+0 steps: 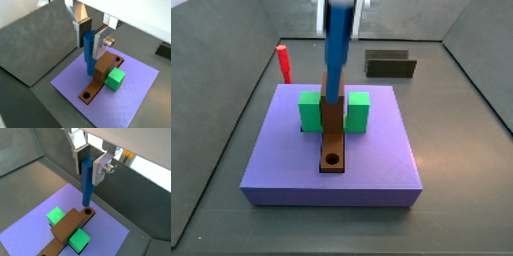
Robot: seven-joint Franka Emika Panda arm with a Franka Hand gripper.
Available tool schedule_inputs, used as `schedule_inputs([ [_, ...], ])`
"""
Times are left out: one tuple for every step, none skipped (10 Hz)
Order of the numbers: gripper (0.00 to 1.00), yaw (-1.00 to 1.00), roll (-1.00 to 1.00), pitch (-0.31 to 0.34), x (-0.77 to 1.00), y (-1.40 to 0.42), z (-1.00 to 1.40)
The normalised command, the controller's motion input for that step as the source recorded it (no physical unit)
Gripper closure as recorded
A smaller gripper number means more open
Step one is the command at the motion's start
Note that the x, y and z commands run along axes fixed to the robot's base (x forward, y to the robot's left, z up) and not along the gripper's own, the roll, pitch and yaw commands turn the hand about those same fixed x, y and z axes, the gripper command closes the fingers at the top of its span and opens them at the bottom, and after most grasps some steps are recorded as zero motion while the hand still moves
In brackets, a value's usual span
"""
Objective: Pick up the blue object. Move up. Place the blue object on the fixture. Regrasp the blue object. Move to above the board. Insert the blue object.
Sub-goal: Insert the blue object.
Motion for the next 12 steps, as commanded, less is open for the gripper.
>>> schedule_inputs([
  [1.0, 0.13, 0.1, -0.123, -0.13, -0.07, -0.57],
  [1.0, 0.0, 0.11, -0.111, -0.23, -0.08, -0.31],
  [1.0, 0.0, 0.14, -0.031, -0.02, -0.19, -0.2],
  [1.0, 0.0, 0.15, -0.103, -0.04, -0.25, -0.25],
  [1.0, 0.0, 0.11, -0.163, -0.07, -0.31, -0.34],
  [1.0, -0.02, 0.12, -0.15, 0.0, -0.35, -0.32],
  [1.0, -0.09, 0.14, -0.037, 0.13, -0.25, -0.31],
  [1.0, -0.12, 0.18, 0.0, 0.16, -0.19, -0.33],
  [1.0, -0.11, 0.14, 0.0, 0.07, -0.1, -0.36],
  [1.0, -0.09, 0.05, 0.0, 0.0, -0.02, -0.36],
  [1.0, -0.14, 0.0, 0.0, 0.02, 0.0, -0.36],
  [1.0, -0.13, 0.0, 0.0, 0.0, 0.0, -0.36],
])
